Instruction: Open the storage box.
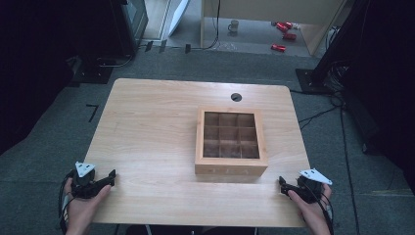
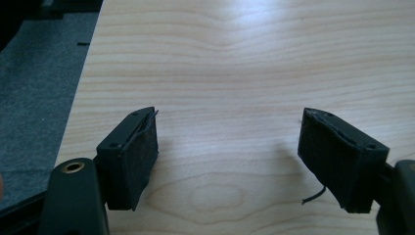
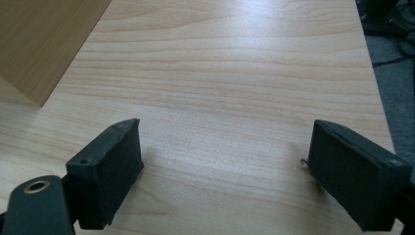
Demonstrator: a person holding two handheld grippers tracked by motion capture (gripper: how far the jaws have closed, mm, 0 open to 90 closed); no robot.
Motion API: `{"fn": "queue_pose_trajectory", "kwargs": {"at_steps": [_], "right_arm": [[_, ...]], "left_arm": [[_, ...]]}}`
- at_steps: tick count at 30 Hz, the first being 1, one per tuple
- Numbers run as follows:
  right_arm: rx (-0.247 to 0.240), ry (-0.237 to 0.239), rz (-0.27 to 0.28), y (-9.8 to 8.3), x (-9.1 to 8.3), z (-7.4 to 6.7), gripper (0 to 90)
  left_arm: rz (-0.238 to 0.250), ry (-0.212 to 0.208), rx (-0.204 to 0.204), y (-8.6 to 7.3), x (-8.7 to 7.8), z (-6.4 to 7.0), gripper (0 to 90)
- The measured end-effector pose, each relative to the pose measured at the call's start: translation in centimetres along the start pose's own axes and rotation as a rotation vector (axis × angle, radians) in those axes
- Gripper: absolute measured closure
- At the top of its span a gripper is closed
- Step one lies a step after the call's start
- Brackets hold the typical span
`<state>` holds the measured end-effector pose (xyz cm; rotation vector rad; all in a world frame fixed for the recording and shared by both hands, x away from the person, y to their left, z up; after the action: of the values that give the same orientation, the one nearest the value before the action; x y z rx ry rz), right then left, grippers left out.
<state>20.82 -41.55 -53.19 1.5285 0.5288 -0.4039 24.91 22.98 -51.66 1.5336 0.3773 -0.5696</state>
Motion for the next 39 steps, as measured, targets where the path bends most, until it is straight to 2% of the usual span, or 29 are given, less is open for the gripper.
{"fn": "queue_pose_trajectory", "kwargs": {"at_steps": [3, 4, 5, 6, 7, 8, 9, 10, 11, 12, 13, 14, 15, 16, 17, 19, 20, 21, 22, 24, 29, 30, 31, 33, 34, 36, 39], "right_arm": [[-0.005, 0.002, 0.001, 0.0, 0.0, 0.0, 12.1], [-0.008, 0.004, 0.001, 0.0, 0.1, 0.0, 12.0], [-0.008, 0.004, 0.001, 0.0, 0.1, 0.0, 12.0], [-0.006, 0.003, 0.0, 0.0, 0.0, 0.0, 12.0], [-0.006, 0.003, 0.0, 0.0, 0.0, 0.0, 12.0], [-0.009, 0.006, 0.001, 0.0, 0.1, 0.0, 12.0], [-0.009, 0.006, 0.001, 0.0, 0.1, 0.0, 12.0], [-0.007, 0.007, -0.001, 0.0, 0.0, 0.0, 12.1], [-0.007, 0.007, 0.0, 0.0, 0.0, 0.0, 12.1], [-0.008, 0.008, 0.0, 0.0, 0.0, 0.0, 12.0], [-0.008, 0.008, 0.0, 0.0, 0.0, 0.0, 12.0], [-0.008, 0.008, -0.001, 0.0, 0.0, 0.0, 12.0], [-0.008, 0.008, -0.001, 0.0, 0.0, 0.0, 12.0], [-0.009, 0.01, -0.001, 0.0, 0.0, 0.0, 12.0], [-0.009, 0.01, -0.001, 0.0, 0.0, 0.0, 12.0], [-0.012, 0.012, 0.0, 0.0, 0.1, 0.0, 12.1], [-0.012, 0.012, 0.0, 0.0, 0.1, 0.0, 12.0], [-0.012, 0.012, 0.0, 0.0, 0.1, 0.0, 12.1], [-0.012, 0.012, 0.0, 0.0, 0.1, 0.0, 12.1], [-0.012, 0.012, 0.0, 0.0, 0.1, 0.0, 12.1], [-0.012, 0.012, 0.0, 0.0, 0.1, 0.0, 12.1], [-0.012, 0.012, 0.0, 0.0, 0.1, 0.0, 12.1], [-0.012, 0.012, 0.0, 0.0, 0.1, 0.0, 12.1], [-0.012, 0.012, 0.0, 0.0, 0.1, 0.0, 12.1], [-0.014, 0.014, 0.0, 0.0, 0.1, 0.0, 12.1], [-0.014, 0.016, 0.0, 0.0, 0.0, 0.0, 12.1], [-0.015, 0.016, 0.0, 0.0, 0.1, 0.0, 12.1]], "left_arm": [[0.01, -0.017, 0.003, 0.3, 0.0, 0.7, 23.5], [0.02, -0.041, 0.017, 0.6, 0.0, 1.7, 23.5], [0.02, -0.041, 0.017, 0.6, 0.0, 1.7, 23.5], [0.032, -0.067, 0.026, 1.0, 0.1, 2.8, 23.5], [0.032, -0.067, 0.026, 1.0, 0.1, 2.8, 23.5], [0.041, -0.09, 0.042, 1.4, 0.1, 4.1, 23.5], [0.041, -0.09, 0.042, 1.4, 0.1, 4.1, 23.6], [0.043, -0.123, 0.052, 1.7, 0.3, 5.4, 23.6], [0.044, -0.14, 0.057, 1.9, 0.3, 6.0, 23.6], [0.044, -0.14, 0.057, 1.9, 0.3, 6.0, 23.6], [0.045, -0.152, 0.063, 2.1, 0.4, 6.7, 23.6], [0.049, -0.179, 0.069, 2.5, 0.6, 8.0, 23.6], [0.049, -0.179, 0.069, 2.5, 0.6, 8.0, 23.6], [0.055, -0.201, 0.086, 2.9, 0.6, 9.3, 23.6], [0.055, -0.201, 0.086, 2.9, 0.6, 9.3, 23.6], [0.06, -0.22, 0.102, 3.2, 0.7, 10.4, 23.7], [0.06, -0.241, 0.11, 3.5, 0.9, 11.5, 23.8], [0.06, -0.241, 0.11, 3.5, 0.9, 11.5, 23.8], [0.06, -0.262, 0.11, 3.7, 1.1, 12.6, 23.8], [0.059, -0.27, 0.112, 3.9, 1.3, 12.9, 24.0], [0.065, -0.326, 0.113, 4.7, 1.9, 16.0, 24.5], [0.072, -0.357, 0.124, 5.1, 1.9, 17.3, 24.6], [0.072, -0.357, 0.124, 5.1, 1.9, 17.3, 24.6], [0.079, -0.382, 0.142, 5.1, 1.7, 18.4, 24.6], [0.08, -0.405, 0.165, 4.9, 1.6, 19.2, 24.6], [0.075, -0.414, 0.181, 4.8, 1.5, 19.5, 24.7], [0.066, -0.451, 0.174, 4.4, 1.5, 20.3, 25.0]]}}
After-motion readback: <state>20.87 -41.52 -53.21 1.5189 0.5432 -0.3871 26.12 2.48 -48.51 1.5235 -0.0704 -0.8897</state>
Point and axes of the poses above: each handheld gripper's, and its own axes: x roughly forward along the jaws, y roughly out of its top, z roughly to its right, the point moved 1 cm from there along x, roughly forward along the jaws, and after that the axes turned 9 degrees about z, right-handed, at the moved point
